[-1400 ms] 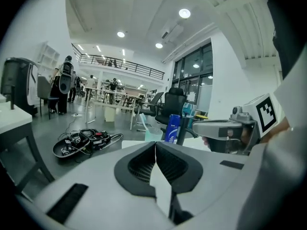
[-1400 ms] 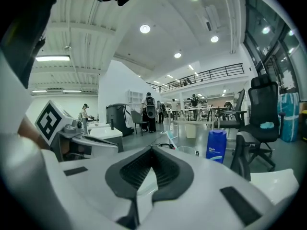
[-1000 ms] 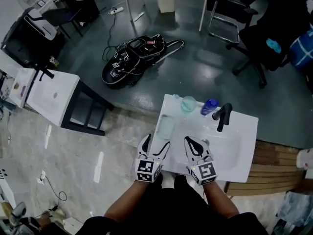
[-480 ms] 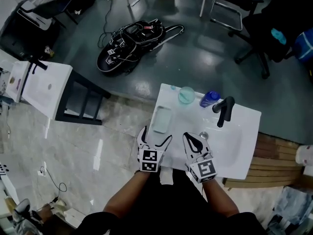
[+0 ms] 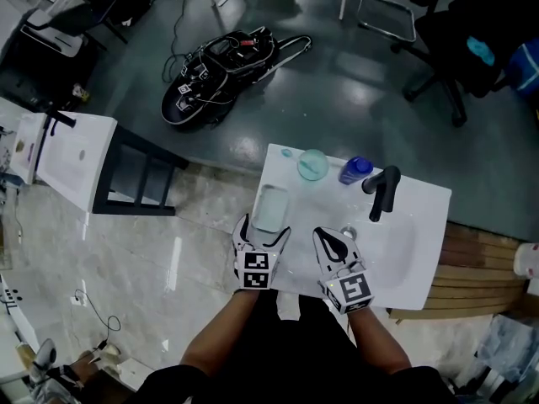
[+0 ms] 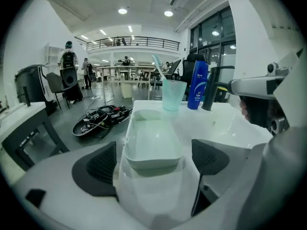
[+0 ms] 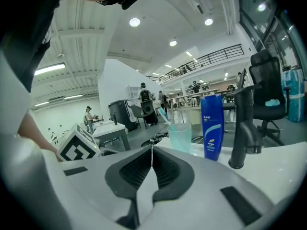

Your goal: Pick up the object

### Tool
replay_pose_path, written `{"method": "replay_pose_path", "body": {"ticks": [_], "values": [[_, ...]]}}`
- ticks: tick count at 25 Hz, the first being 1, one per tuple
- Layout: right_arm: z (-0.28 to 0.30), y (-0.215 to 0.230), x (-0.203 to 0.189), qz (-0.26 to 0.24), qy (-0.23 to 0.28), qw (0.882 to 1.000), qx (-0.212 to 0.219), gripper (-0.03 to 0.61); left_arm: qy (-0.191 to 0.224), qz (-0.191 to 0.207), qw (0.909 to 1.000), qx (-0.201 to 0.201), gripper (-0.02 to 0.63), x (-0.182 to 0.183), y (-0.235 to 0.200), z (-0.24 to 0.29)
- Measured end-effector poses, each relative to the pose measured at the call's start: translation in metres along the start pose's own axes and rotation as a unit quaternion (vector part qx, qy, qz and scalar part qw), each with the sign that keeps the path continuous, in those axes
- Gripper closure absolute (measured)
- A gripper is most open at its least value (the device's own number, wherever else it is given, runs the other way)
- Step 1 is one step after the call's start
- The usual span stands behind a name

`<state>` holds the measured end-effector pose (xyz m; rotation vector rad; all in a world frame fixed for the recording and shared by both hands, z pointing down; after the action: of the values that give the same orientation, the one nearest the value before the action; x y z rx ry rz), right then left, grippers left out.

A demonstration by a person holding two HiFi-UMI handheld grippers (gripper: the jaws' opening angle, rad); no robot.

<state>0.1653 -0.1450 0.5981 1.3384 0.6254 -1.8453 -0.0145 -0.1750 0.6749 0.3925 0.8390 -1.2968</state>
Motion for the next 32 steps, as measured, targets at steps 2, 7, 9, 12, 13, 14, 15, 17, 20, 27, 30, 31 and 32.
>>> {"method": "replay_pose_path", "body": {"ticks": [2,7,9,12,13,14,15,17,20,27,30,31,32], "values": [[-0.002,0.013,-0.002,0.005,0.003,1.000,-0.015,0.560,-0.008,0.008,0.9999,0.004,0.112,0.000,0.001,0.004],[-0.005,0.028,-0.005,0.008,0.006,0.999,-0.030,0.560,-0.030,0.019,0.9993,0.013,0.115,0.003,0.000,0.014],[-0.006,0.027,-0.006,0.014,0.007,0.999,-0.032,0.560,-0.028,0.025,0.9992,0.012,0.157,0.005,-0.001,0.014],[-0.007,0.023,-0.007,0.021,0.006,0.999,-0.029,0.560,-0.022,0.024,0.9994,0.010,0.191,0.007,-0.002,0.012],[-0.007,0.021,-0.008,0.022,0.004,0.999,-0.027,0.560,-0.022,0.024,0.9994,0.009,0.193,0.007,-0.002,0.012],[-0.007,0.020,-0.008,0.024,0.002,0.999,-0.026,0.560,-0.022,0.023,0.9995,0.008,0.195,0.007,-0.002,0.012],[-0.008,0.019,-0.008,0.025,0.000,0.999,-0.025,0.560,-0.021,0.021,0.9995,0.008,0.198,0.007,-0.002,0.012],[-0.007,0.016,-0.008,0.026,0.000,0.999,-0.022,0.560,-0.019,0.021,0.9996,0.008,0.199,0.006,-0.003,0.011],[-0.006,0.013,-0.009,0.027,-0.002,0.999,-0.021,0.560,-0.010,0.027,0.9995,0.014,0.201,0.007,-0.004,0.009],[-0.007,0.010,-0.011,0.029,-0.006,0.999,-0.021,0.560,0.022,0.029,0.9993,0.007,0.205,0.015,0.002,-0.002],[-0.005,0.008,-0.010,0.025,-0.005,1.000,-0.018,0.560,0.038,0.032,0.9988,0.002,0.205,0.025,0.005,-0.009],[-0.004,0.007,-0.009,0.023,-0.004,1.000,-0.018,0.560,0.043,0.033,0.9985,0.000,0.204,0.028,0.006,-0.012],[-0.004,0.007,-0.008,0.022,-0.003,1.000,-0.019,0.560,0.049,0.034,0.9983,-0.002,0.205,0.032,0.007,-0.015]]}}
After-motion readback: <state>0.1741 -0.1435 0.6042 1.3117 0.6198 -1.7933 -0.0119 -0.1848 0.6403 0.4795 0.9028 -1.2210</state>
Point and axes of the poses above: the fingertips, and each gripper's own axes: z forward along the fingers, y to its right, x out of its top, the point moved 7 cm from there along -z, backward along the fingers, and after that the axes turned 10 degrees about -z, right-handed, at the moved point
